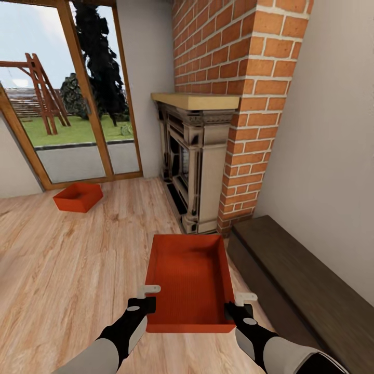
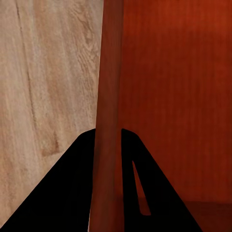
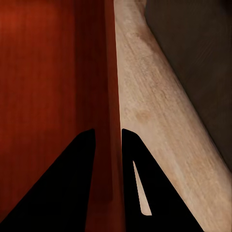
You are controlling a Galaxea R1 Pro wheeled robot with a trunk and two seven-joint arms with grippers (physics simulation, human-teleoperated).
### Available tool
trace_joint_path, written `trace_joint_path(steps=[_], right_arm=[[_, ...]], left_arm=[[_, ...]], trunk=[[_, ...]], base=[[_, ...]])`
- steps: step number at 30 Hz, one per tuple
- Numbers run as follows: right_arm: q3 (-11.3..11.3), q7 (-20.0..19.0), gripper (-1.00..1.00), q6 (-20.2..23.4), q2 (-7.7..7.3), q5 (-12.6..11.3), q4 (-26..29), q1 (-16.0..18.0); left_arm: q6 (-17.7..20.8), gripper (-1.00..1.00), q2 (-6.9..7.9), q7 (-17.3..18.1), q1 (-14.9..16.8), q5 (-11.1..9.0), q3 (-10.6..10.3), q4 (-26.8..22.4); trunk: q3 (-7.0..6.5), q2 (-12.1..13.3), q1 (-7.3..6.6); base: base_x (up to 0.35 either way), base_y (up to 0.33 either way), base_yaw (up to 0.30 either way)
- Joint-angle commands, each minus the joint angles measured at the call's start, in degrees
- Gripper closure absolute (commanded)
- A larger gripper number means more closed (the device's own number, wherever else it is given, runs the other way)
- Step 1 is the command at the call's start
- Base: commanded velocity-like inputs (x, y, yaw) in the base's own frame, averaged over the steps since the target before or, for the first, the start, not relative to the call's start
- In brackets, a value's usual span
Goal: Move the two storage containers from the living room to the garage. In the garage, place one container on the floor and stack the other container on top of it (either order is fine).
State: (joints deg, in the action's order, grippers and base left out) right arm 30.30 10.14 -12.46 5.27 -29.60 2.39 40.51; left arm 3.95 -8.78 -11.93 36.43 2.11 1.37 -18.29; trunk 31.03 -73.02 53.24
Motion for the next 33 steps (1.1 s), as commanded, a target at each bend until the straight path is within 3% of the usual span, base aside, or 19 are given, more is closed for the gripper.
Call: trace_joint_path(steps=[1,24,33], right_arm=[[0.99,-0.20,1.00,-0.33,0.00,-1.25,-0.19,0.00],[0.99,-0.20,1.00,-0.30,0.00,-1.25,-0.19,0.00],[0.99,-0.20,1.00,-0.30,0.00,-1.25,-0.19,0.00]], left_arm=[[0.38,1.00,-0.18,0.15,0.05,-1.49,1.15,-0.70],[0.36,1.00,-0.18,0.15,0.05,-1.49,1.16,-0.70],[0.38,1.00,-0.18,0.15,0.05,-1.49,1.15,-0.70]], trunk=[[-0.04,-0.03,0.00],[-2.16,-0.03,0.00],[-4.61,3.58,-1.98]], base=[[0.000,0.000,0.000],[0.000,0.000,0.000],[0.000,0.000,0.000]])
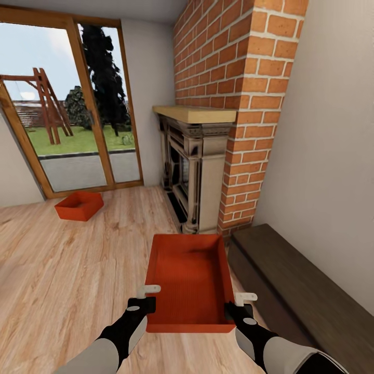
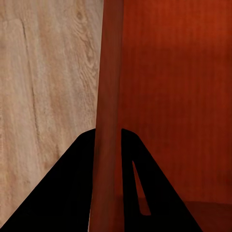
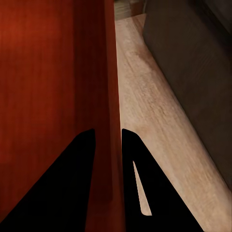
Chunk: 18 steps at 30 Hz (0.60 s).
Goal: Move the two storage containers from the living room to the garage. In the garage, place one container on the floor and stack the other container on top of it (either order is fine).
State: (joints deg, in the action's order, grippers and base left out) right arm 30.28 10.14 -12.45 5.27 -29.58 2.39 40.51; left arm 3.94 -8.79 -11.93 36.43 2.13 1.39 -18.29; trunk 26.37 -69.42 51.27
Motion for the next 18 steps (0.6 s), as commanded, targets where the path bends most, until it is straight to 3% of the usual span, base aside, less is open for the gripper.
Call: trace_joint_path(steps=[1,4,18], right_arm=[[1.00,-0.21,1.00,-0.31,0.00,-1.27,-0.20,0.01],[1.00,-0.21,1.00,-0.32,0.00,-1.27,-0.20,0.01],[1.01,-0.21,1.00,-0.33,0.00,-1.27,-0.20,0.01]], left_arm=[[0.38,1.00,-0.18,0.15,0.05,-1.51,1.14,-0.69],[0.37,1.00,-0.18,0.15,0.05,-1.51,1.15,-0.69],[0.36,1.00,-0.18,0.15,0.05,-1.51,1.16,-0.72]], trunk=[[-0.22,0.38,-0.23],[-1.03,1.58,-0.89],[-2.33,1.58,-0.89]], base=[[0.000,0.000,0.000],[0.000,0.000,0.000],[0.000,0.000,0.000]])
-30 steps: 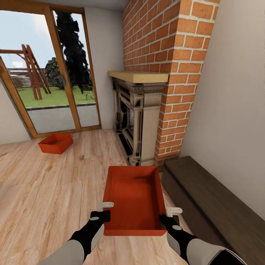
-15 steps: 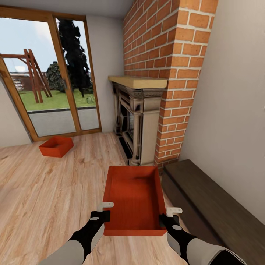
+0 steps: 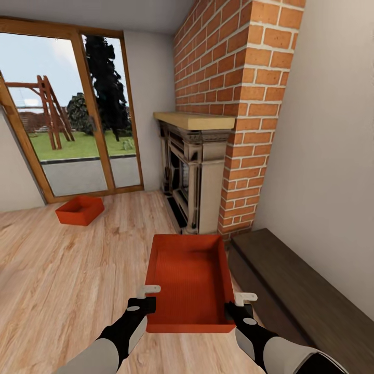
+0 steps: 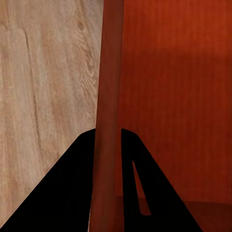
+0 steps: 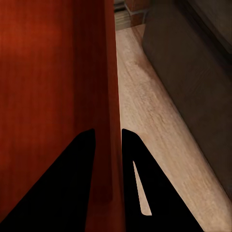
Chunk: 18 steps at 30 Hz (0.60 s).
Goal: Move the two storage containers from the living room to the garage. In the garage, place one container on the floor and stack the other container on top of it (either order is fine).
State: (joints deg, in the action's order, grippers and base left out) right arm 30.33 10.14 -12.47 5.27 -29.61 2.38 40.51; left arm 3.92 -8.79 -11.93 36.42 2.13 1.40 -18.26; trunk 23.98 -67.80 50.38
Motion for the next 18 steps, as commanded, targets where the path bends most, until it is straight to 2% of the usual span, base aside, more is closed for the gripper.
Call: trace_joint_path(steps=[1,18], right_arm=[[0.98,-0.20,1.00,-0.31,0.00,-1.23,-0.19,0.01],[0.98,-0.20,1.00,-0.34,0.00,-1.23,-0.19,0.01]], left_arm=[[0.38,1.00,-0.18,0.15,0.05,-1.52,1.15,-0.75],[0.38,1.00,-0.18,0.15,0.05,-1.52,1.15,-0.76]], trunk=[[-0.03,-0.04,0.00],[-1.60,-0.04,0.00]], base=[[0.000,0.000,0.000],[0.000,0.000,0.000]])
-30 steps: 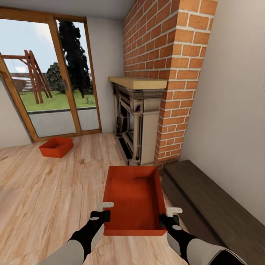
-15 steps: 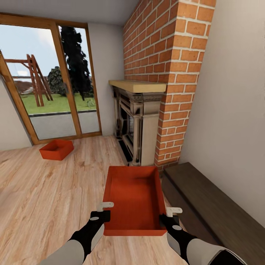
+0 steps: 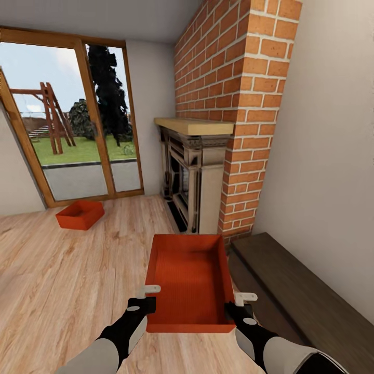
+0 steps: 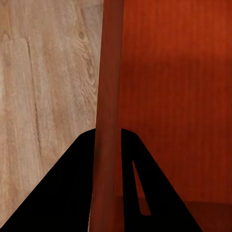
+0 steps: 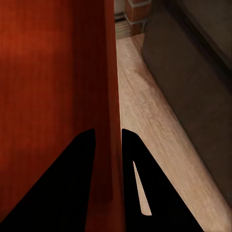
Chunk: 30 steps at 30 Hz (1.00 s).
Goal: Move the two storage containers from the living room to the garage. In the garage, place one container on the floor and stack the other container on top of it (either order is fine).
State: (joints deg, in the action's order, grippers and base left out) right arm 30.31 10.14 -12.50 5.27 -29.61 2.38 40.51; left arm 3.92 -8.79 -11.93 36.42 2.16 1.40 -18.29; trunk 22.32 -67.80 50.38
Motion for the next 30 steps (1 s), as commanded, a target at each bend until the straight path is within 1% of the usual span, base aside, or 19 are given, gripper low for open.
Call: trace_joint_path(steps=[1,30], right_arm=[[0.99,-0.20,1.00,-0.32,0.00,-1.24,-0.19,0.01],[0.99,-0.20,1.00,-0.34,0.00,-1.24,-0.19,0.01]], left_arm=[[0.38,1.00,-0.17,0.15,0.05,-1.54,1.14,-0.74],[0.46,1.00,-0.17,0.07,0.05,-1.57,1.23,-0.45]], trunk=[[-0.03,-0.04,0.00],[-2.70,-0.04,0.00]], base=[[0.000,0.000,0.000],[0.000,0.000,0.000]])
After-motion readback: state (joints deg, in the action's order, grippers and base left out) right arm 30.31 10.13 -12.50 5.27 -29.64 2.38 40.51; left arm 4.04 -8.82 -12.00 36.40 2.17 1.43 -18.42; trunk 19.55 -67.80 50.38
